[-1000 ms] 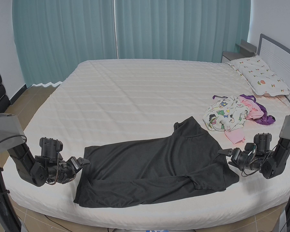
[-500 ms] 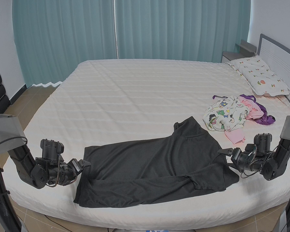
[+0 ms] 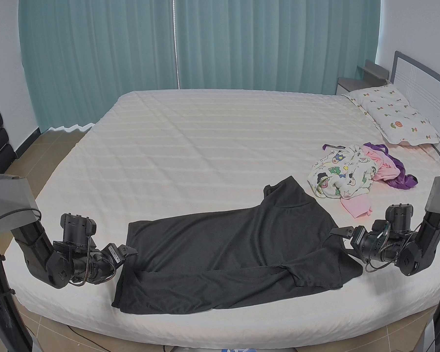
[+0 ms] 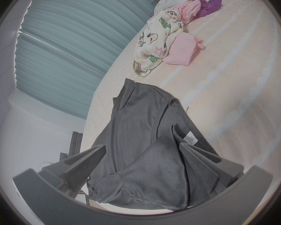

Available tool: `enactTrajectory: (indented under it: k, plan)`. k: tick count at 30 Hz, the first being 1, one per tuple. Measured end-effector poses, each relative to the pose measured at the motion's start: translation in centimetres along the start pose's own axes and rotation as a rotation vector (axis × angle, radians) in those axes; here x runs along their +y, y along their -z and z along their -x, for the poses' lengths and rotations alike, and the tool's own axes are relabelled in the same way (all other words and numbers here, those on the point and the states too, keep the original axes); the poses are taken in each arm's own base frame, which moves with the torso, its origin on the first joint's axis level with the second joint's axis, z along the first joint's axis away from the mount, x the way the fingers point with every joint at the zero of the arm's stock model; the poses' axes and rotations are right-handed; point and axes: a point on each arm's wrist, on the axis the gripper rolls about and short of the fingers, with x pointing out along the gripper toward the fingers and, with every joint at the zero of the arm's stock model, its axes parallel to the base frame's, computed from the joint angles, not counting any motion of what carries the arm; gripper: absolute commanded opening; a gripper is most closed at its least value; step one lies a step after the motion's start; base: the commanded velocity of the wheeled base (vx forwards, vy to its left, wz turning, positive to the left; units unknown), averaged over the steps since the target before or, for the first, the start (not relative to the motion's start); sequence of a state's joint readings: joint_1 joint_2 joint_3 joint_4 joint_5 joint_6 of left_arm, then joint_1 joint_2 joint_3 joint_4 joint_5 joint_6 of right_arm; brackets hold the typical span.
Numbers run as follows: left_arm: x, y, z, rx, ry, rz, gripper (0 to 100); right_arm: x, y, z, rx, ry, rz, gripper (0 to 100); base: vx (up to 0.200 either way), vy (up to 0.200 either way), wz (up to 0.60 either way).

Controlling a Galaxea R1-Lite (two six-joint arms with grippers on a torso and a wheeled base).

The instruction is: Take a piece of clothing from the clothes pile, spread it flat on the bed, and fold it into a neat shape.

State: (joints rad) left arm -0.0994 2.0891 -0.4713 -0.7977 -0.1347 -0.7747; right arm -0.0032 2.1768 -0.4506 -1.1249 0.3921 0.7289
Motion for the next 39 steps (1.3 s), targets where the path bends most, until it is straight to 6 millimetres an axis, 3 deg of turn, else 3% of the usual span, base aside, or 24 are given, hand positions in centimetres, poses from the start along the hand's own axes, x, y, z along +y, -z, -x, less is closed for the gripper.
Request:
enactTrajectory:
  k: [13, 28, 39]
  plan:
    - [-0.2, -0.2, -0.1, -0.009, 0.006, 0.018, 100, 0.0, 0.1, 0.0, 0.003, -0.001, 0.002, 100, -0.015, 0.0, 0.0]
    - [-0.9, 0.1, -0.1, -0.009, 0.019, 0.008, 100, 0.4, 0.5, -0.1, 0.014, -0.009, 0.01, 100, 0.0, -0.2, 0.0]
    - [-1.1, -0.2, -0.1, -0.02, 0.028, 0.039, 100, 0.4, 0.5, -0.1, 0.015, -0.009, 0.011, 100, 0.036, 0.0, 0.0]
